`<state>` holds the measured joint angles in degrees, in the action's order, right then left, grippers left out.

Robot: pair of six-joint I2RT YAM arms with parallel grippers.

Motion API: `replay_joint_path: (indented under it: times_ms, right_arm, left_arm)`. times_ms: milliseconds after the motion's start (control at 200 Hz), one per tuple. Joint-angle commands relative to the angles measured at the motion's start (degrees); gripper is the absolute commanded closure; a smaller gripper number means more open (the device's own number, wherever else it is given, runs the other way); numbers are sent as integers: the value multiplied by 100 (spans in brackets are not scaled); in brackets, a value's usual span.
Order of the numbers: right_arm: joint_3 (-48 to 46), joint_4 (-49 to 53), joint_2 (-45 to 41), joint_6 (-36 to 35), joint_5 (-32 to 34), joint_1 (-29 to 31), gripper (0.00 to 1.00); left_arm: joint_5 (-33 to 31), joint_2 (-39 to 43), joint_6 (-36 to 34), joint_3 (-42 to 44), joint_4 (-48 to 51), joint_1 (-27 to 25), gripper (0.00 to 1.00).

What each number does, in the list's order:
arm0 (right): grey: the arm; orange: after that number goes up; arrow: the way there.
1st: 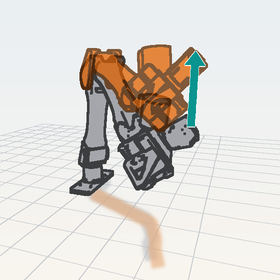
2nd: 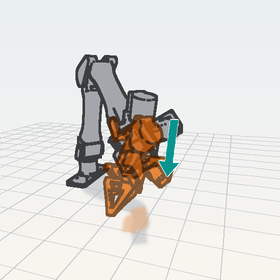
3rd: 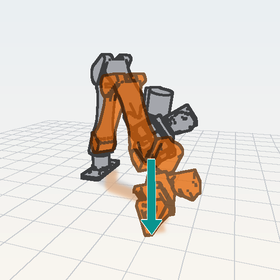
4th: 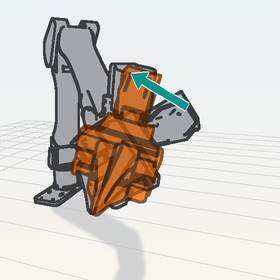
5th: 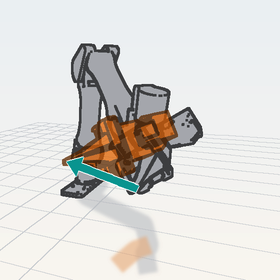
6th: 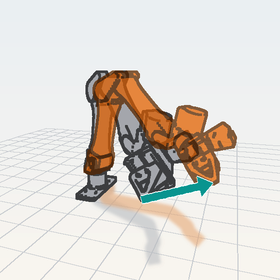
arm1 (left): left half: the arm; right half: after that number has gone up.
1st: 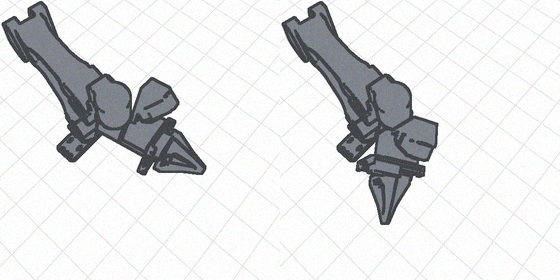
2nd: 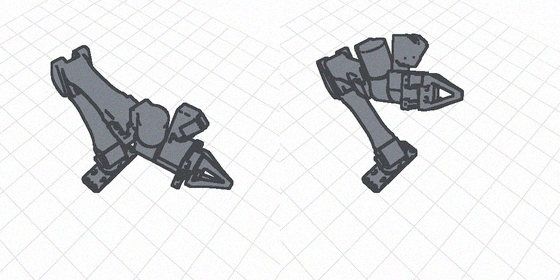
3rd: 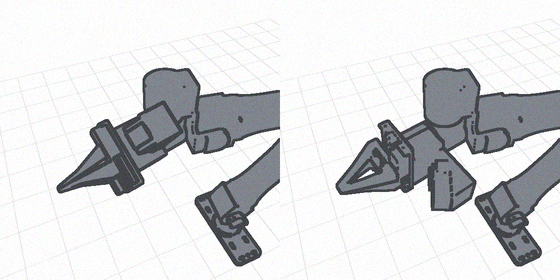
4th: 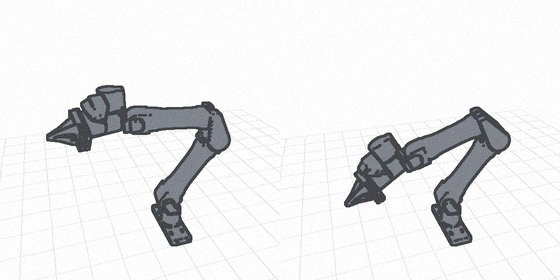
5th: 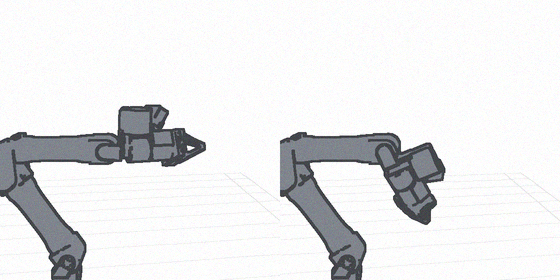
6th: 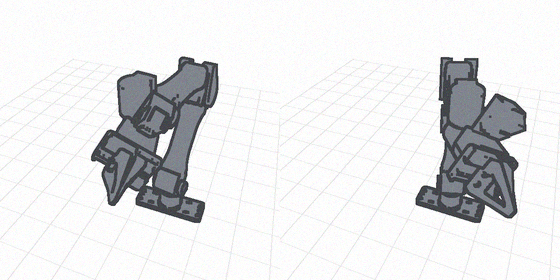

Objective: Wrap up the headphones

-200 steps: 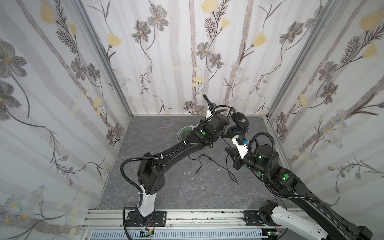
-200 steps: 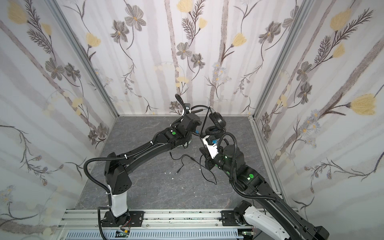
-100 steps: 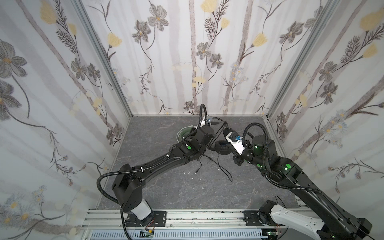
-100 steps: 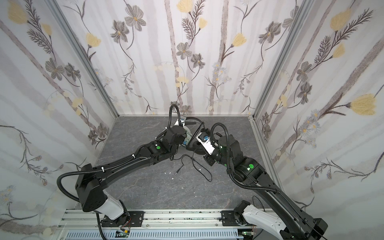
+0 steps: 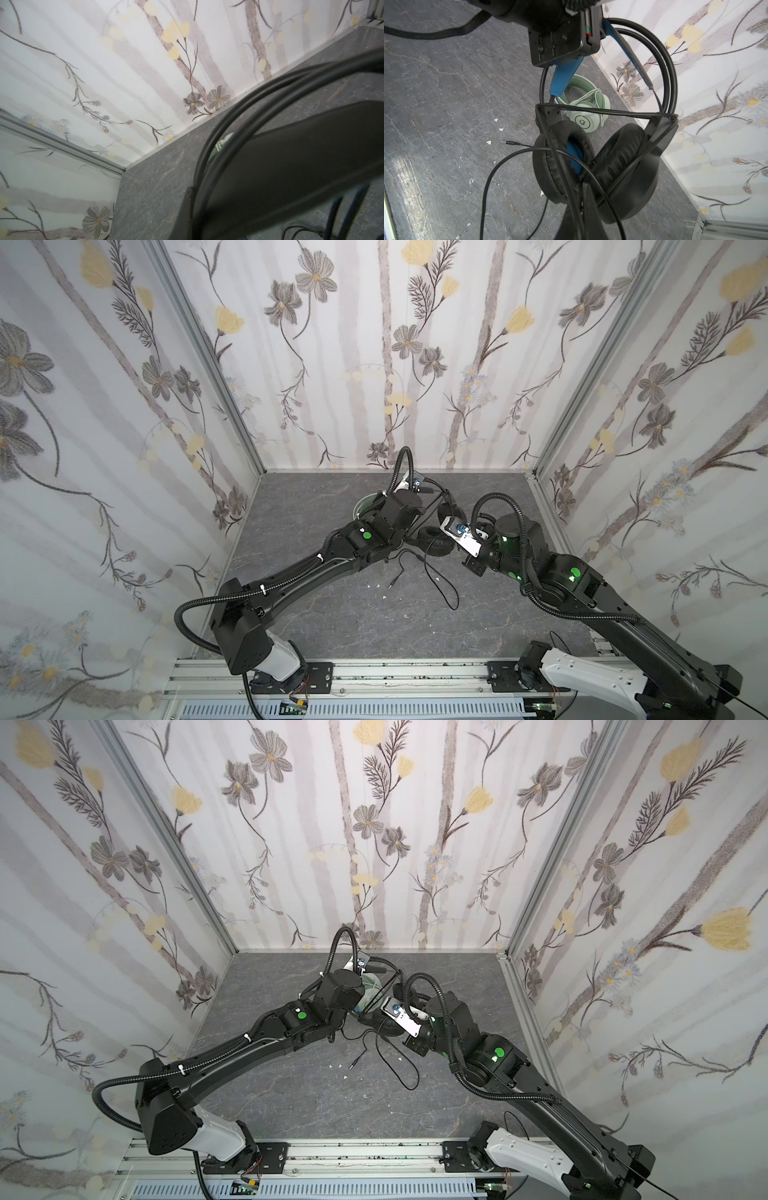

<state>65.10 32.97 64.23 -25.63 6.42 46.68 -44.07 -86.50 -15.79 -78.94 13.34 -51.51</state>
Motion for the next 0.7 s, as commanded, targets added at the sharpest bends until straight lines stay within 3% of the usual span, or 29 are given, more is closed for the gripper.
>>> replay_joint_path:
  times_ms: [0, 195, 265, 335, 530, 699]
  right_arm:
    - [110, -541, -65, -102, 597, 231, 100]
    - [201, -561, -61, -462, 1556, 559, 100]
    - [214, -659, -188, -406, 1303, 602, 99]
    - [140, -923, -382, -263, 939, 615, 91]
    - [278, -1096, -353, -72, 730, 615, 87]
    - [635, -589, 90, -259, 1455, 624, 98]
  left_arm:
    - [-787, 80, -627, -73, 73, -7, 100]
    - [-1692, 167, -1805, -4, -848, -101, 100]
    - [-1982, 243, -2137, 15, -1294, -140, 100]
    - [-2205, 335, -2478, 67, -1877, -204, 100]
    - [-2207, 292, -3302, -7, -2750, -401, 100]
    - [-2019, 219, -3498, -34, -2713, -486, 100]
